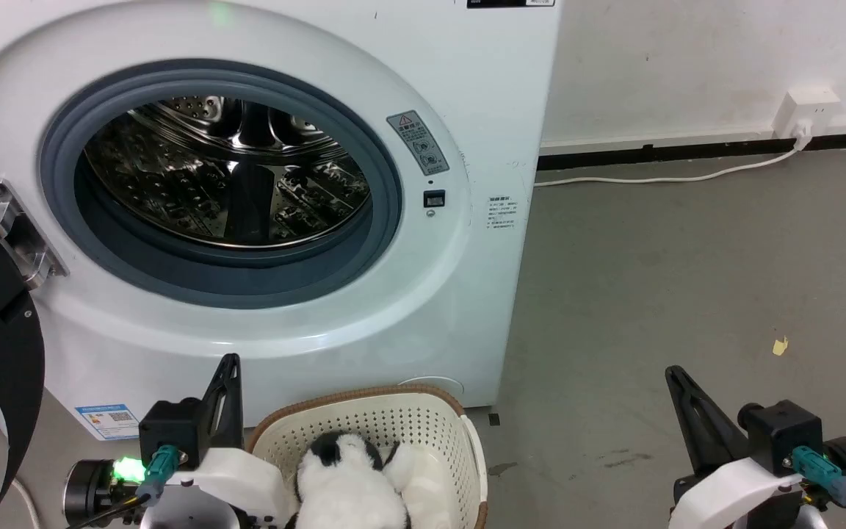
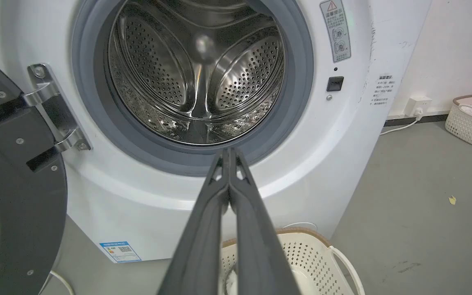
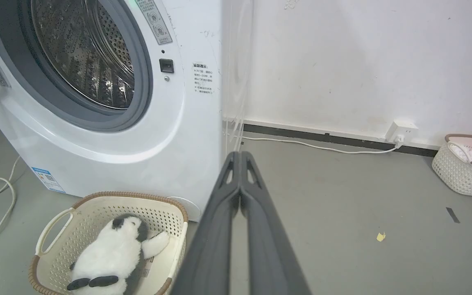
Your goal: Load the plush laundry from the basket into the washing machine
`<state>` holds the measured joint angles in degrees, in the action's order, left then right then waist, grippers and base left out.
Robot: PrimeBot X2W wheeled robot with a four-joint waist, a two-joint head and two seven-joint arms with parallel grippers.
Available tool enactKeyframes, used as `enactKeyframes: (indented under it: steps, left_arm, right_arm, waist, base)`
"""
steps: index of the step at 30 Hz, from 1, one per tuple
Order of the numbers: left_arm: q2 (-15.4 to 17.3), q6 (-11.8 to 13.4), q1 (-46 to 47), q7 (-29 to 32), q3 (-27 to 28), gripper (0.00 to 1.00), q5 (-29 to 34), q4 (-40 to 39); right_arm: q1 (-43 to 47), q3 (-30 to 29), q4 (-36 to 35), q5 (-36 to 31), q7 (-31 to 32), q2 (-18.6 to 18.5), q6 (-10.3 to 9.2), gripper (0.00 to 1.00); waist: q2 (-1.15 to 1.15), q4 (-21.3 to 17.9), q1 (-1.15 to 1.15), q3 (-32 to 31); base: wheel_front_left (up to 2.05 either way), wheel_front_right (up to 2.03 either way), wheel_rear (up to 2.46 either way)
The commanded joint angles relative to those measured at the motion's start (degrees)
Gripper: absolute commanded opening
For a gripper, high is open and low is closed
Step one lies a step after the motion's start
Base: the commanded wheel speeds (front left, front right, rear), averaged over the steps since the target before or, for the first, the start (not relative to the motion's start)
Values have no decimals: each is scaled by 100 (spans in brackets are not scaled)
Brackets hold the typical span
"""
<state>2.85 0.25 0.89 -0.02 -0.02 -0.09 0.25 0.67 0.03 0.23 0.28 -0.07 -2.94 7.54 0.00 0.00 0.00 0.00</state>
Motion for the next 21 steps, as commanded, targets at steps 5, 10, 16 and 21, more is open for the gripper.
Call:
enactKeyframes:
  steps: [5,10,16,21]
  left_arm:
    - [3,-25,-89,2,2,0,9,-25]
    - [3,-25,-89,2,2,0,9,-25]
    - [3,-25,-89,2,2,0,9,-25]
    - [0,8,1,-2,-6,100,-4,3]
  right_arm:
    - [-67,-3,-23,-28,7,6,-5,0]
    - [-67,-3,-23,-28,7,6,-5,0]
    - [-67,-3,-23,-28,7,6,-5,0]
    - [3,0,5,6,-2,0,0,100]
  waist:
    - [0,0,0,0]
    - [0,0,0,0]
    - [0,0,0,0]
    - [0,0,0,0]
  base:
    - [0,0,0]
    - [0,0,0]
    - [0,0,0]
    - [0,0,0]
